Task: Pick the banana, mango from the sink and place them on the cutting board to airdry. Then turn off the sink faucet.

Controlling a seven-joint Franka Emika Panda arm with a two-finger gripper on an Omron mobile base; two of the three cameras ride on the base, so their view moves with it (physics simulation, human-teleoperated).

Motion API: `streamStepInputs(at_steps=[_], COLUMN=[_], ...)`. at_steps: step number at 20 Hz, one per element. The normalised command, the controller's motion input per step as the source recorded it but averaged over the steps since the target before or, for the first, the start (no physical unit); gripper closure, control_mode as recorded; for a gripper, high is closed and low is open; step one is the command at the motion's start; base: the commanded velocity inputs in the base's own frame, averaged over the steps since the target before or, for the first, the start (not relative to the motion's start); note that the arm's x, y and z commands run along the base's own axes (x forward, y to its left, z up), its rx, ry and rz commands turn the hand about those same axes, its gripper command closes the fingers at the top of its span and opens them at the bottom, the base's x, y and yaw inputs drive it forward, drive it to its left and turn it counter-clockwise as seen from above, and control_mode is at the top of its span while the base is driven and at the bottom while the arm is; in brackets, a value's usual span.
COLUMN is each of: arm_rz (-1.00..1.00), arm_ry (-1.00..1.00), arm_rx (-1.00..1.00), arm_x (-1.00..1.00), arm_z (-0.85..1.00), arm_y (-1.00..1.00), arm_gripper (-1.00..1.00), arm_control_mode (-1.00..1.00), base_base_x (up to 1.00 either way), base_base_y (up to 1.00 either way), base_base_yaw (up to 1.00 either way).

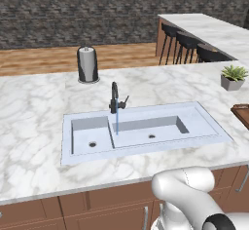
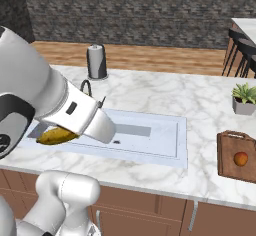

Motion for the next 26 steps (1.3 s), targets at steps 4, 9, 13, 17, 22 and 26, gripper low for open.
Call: streamStepInputs(at_steps=[4,9,13,17,22,26], arm_rz=[-0.11,-0.05,-0.05,0.00,0.00,0.00], arm_ry=[0.15,0.14,0.09,0.00,0.00,0.00], arm_rx=[0.00,0.00,-0.02,-0.05,-0.03,0.00], arm_x=[0.21,0.41,0.39,0.14,0.14,0.28], arm_z=[-0.63,-0.80,-0.66,0.04,0.10,0.00], arm_y=[-0.46,-0.38,-0.41,-0.39,-0.50,-0.50], arm_gripper=[1.00,1.00,1.00,1.00,1.00,1.00], arm_control_mode=[-1.00,-1.00,-1.00,-1.00,-1.00,-1.00], base_base_x=[0.00,0.00,0.00,0.00,0.00,0.00], base_base_y=[0.00,0.00,0.00,0.00,0.00,0.00], base_base_yaw=[0.00,0.00,0.00,0.00,0.00,0.00])
